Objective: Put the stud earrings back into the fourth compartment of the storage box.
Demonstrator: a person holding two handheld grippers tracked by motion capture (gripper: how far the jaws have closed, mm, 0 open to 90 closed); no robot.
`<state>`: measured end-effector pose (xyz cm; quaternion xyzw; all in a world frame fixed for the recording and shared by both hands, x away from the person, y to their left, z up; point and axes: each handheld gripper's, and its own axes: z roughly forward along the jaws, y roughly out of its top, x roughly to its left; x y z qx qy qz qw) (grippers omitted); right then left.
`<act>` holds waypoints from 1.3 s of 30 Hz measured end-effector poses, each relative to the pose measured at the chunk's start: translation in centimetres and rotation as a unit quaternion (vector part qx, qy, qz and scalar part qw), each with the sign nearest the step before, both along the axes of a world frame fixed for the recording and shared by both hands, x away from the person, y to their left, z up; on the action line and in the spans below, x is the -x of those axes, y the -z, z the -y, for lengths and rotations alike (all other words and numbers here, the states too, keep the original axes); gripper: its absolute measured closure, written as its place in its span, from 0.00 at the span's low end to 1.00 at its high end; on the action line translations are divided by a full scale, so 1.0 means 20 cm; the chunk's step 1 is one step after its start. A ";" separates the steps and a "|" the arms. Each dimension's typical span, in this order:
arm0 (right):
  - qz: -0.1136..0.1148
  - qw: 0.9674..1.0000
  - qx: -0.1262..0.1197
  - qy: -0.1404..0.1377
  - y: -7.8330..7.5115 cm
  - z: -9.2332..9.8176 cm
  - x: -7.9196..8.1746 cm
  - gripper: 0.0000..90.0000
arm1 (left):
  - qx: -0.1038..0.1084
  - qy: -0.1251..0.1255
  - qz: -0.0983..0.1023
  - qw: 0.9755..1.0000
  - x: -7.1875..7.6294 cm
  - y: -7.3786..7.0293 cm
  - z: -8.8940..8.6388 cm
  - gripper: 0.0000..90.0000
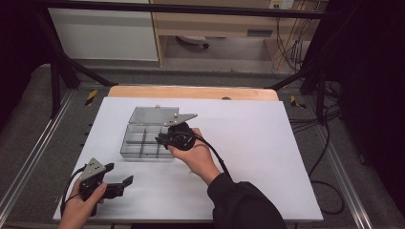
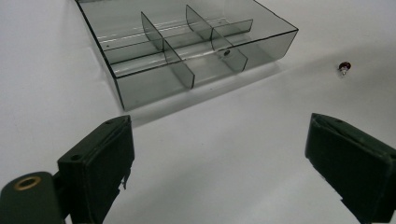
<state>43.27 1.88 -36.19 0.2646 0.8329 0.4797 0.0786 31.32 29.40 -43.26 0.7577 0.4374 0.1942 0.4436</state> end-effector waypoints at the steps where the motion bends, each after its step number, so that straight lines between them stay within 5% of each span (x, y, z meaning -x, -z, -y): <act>1: 0.000 1.000 -0.001 -0.001 0.00 -0.02 -0.01 0.88 | -0.001 0.001 0.000 1.000 0.00 0.00 0.00 0.09; 23: -0.001 1.000 -0.010 0.000 -0.01 -0.21 -0.09 0.88 | 0.004 -0.006 -0.001 1.000 0.01 0.00 -0.03 0.09; 39: -0.018 1.000 -0.019 -0.003 0.02 -0.30 -0.12 0.88 | -0.015 0.005 -0.014 1.000 0.00 0.02 -0.01 0.09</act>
